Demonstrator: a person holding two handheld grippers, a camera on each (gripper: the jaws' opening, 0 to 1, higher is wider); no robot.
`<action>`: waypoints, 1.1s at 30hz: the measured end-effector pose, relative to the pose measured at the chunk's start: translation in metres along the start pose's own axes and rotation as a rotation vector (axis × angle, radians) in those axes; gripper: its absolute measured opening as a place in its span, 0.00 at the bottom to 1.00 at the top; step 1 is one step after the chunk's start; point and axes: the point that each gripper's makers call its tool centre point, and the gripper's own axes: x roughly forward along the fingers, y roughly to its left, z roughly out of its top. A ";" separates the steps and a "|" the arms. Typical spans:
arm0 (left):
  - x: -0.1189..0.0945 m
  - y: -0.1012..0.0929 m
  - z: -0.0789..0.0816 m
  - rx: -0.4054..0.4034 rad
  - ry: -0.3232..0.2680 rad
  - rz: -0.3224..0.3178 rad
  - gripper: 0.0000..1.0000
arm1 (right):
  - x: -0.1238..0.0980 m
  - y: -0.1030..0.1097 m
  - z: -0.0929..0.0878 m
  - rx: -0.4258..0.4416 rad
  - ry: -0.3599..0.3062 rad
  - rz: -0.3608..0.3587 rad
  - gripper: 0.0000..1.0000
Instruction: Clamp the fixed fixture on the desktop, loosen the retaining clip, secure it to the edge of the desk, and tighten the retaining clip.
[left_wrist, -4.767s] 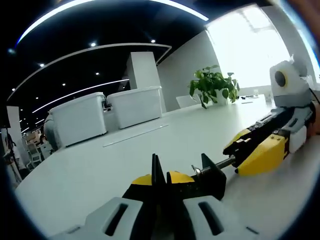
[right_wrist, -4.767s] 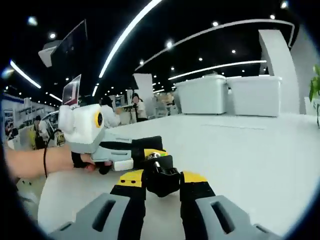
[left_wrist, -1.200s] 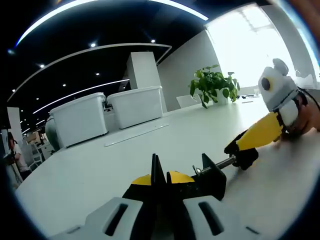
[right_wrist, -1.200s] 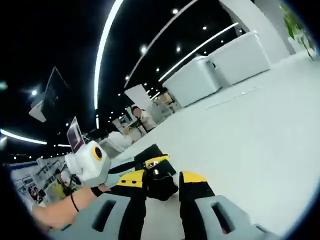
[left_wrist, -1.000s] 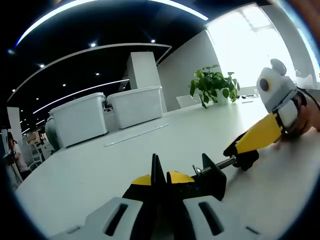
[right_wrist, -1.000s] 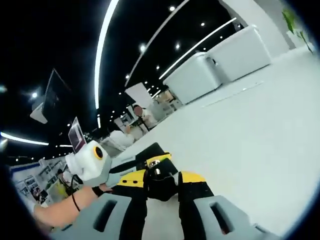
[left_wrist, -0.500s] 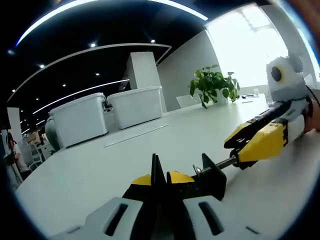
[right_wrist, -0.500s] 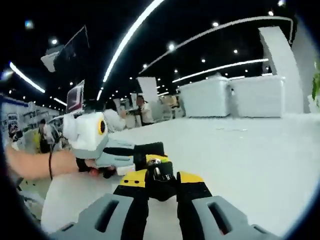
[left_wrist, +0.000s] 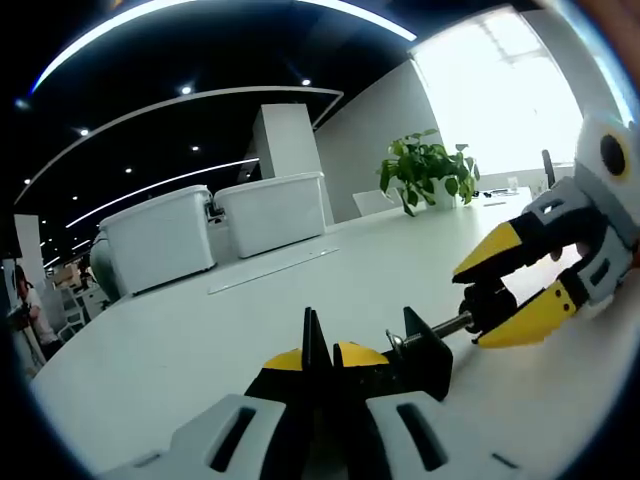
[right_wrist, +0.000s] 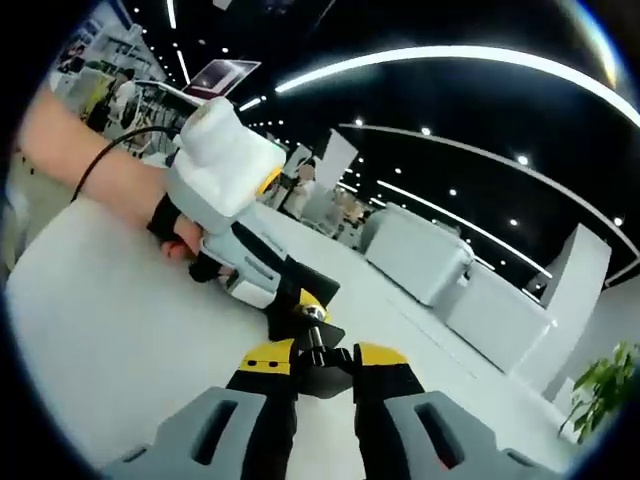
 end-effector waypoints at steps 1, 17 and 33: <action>0.000 0.000 0.000 0.000 0.000 0.000 0.07 | 0.000 0.000 -0.001 0.046 0.004 0.000 0.22; 0.000 -0.003 0.001 0.007 -0.006 -0.015 0.07 | -0.010 -0.030 -0.016 1.007 -0.066 0.075 0.22; 0.006 -0.001 0.000 0.006 -0.006 -0.011 0.08 | -0.003 -0.008 -0.016 1.030 -0.010 0.176 0.22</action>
